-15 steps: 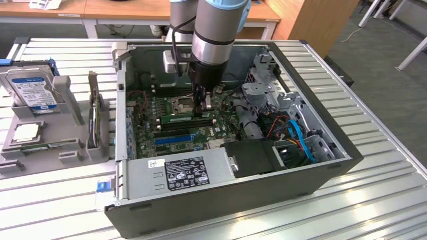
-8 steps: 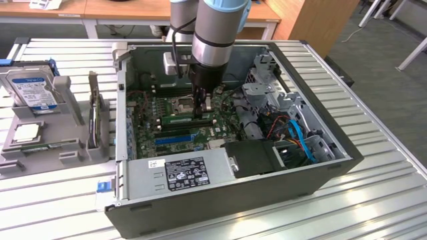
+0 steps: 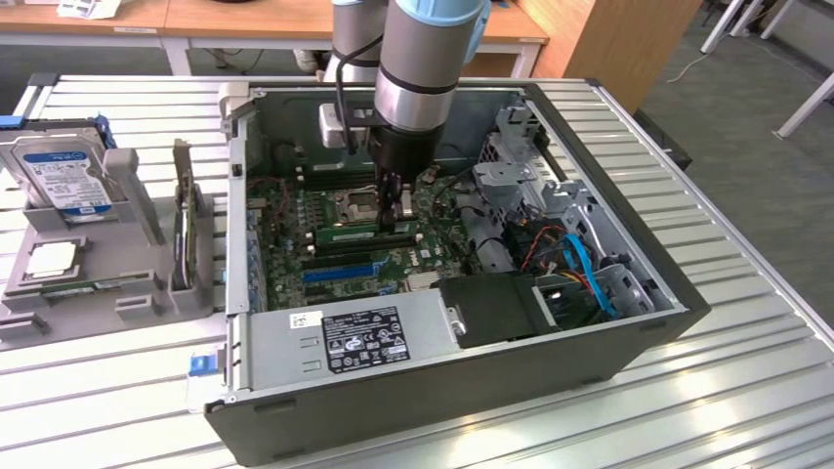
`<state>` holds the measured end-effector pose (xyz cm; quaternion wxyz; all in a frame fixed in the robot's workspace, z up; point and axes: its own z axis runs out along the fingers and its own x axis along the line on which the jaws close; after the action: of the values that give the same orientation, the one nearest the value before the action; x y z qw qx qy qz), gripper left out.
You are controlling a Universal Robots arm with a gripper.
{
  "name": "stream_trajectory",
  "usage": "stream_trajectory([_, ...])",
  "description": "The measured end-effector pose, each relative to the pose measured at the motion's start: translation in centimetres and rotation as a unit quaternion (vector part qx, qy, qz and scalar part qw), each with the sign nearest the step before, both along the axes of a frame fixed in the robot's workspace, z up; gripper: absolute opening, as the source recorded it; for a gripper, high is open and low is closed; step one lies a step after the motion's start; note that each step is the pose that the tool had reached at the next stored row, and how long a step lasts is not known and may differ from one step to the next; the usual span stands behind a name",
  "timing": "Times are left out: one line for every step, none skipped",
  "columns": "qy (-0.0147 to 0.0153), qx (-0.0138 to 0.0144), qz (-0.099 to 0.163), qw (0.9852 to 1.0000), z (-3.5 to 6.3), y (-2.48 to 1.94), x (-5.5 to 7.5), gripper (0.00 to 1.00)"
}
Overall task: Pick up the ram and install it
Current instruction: 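Insert the ram into the slot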
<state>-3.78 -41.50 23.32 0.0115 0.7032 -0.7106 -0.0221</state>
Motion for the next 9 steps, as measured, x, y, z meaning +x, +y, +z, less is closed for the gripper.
stream_trajectory([0.0000, 0.0000, 0.000, 1.0000, 0.00, 0.00, 0.00, 0.12])
stream_trajectory([0.0000, 0.0000, -0.001, 1.0000, 0.00, 0.00, 0.00, 0.12])
stream_trajectory([0.0000, 0.0000, -0.001, 1.0000, 0.00, 0.00, 0.00, 0.12])
stream_trajectory([0.0000, 0.0000, -0.001, 1.0000, 0.00, 0.00, 0.00, 0.12])
stream_trajectory([0.0000, 0.0000, -0.001, 1.0000, 0.00, 0.00, 0.00, 0.12])
stream_trajectory([0.0000, 0.0001, -0.001, 1.0000, -0.01, 0.00, 0.00, 0.12])
stream_trajectory([-0.0001, 0.0001, -0.001, 1.0000, -0.01, -0.01, 0.00, 0.12])
stream_trajectory([-0.0001, 0.0001, -0.001, 1.0000, -0.02, -0.02, -0.01, 0.12])
stream_trajectory([0.0000, 0.0001, -0.001, 1.0000, -0.04, -0.03, -0.01, 0.12])
